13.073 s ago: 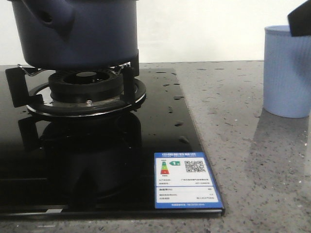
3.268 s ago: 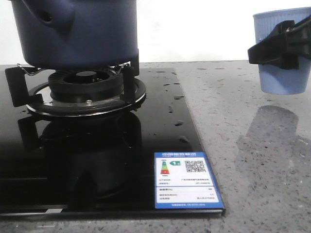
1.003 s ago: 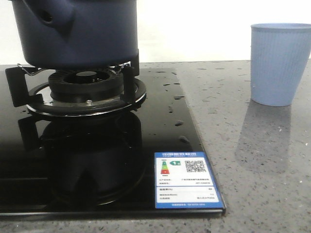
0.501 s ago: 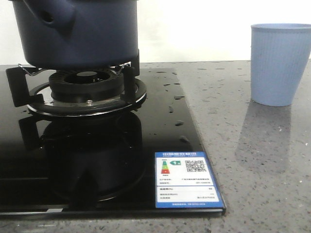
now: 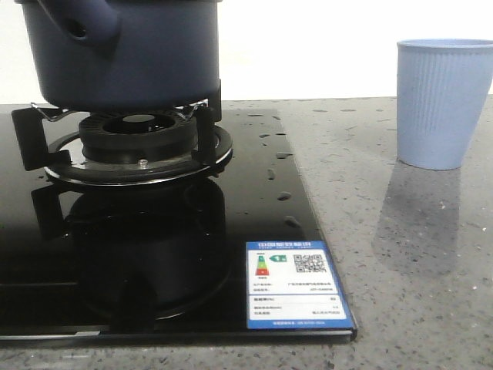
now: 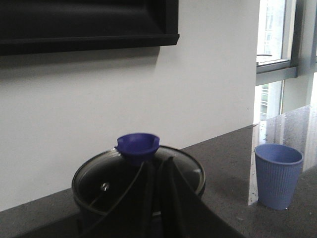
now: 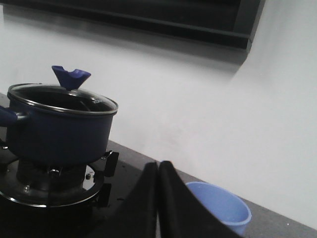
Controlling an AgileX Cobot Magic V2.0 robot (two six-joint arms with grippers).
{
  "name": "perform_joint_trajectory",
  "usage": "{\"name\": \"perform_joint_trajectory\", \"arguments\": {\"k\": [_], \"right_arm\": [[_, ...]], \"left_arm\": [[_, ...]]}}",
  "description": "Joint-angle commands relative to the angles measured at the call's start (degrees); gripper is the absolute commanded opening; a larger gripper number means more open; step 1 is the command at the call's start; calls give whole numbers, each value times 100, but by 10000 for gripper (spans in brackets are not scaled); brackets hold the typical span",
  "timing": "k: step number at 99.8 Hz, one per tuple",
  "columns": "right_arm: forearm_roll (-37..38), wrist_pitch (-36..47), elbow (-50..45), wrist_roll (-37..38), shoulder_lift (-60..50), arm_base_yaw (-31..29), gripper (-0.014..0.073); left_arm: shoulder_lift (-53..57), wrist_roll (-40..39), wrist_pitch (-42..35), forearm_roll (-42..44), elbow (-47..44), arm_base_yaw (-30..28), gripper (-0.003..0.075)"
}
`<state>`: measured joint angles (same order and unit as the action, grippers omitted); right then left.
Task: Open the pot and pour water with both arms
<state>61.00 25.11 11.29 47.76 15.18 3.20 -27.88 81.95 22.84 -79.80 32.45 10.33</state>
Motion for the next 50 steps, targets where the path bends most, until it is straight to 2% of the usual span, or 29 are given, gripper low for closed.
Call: {"name": "perform_joint_trajectory", "arguments": {"k": [1,26,50], "right_arm": [[-130,245,133,25,-142,14,-67],[-130,601,133,25,-214,14,-67],[-130,601,133,25,-214,14,-67]], "left_arm": [[458,-59,-221,-180,-319,5,-20],[1628,-59,-233,-203,-1221,5,-20],[1759,-59,-233,-206,-1327,5,-20]]}}
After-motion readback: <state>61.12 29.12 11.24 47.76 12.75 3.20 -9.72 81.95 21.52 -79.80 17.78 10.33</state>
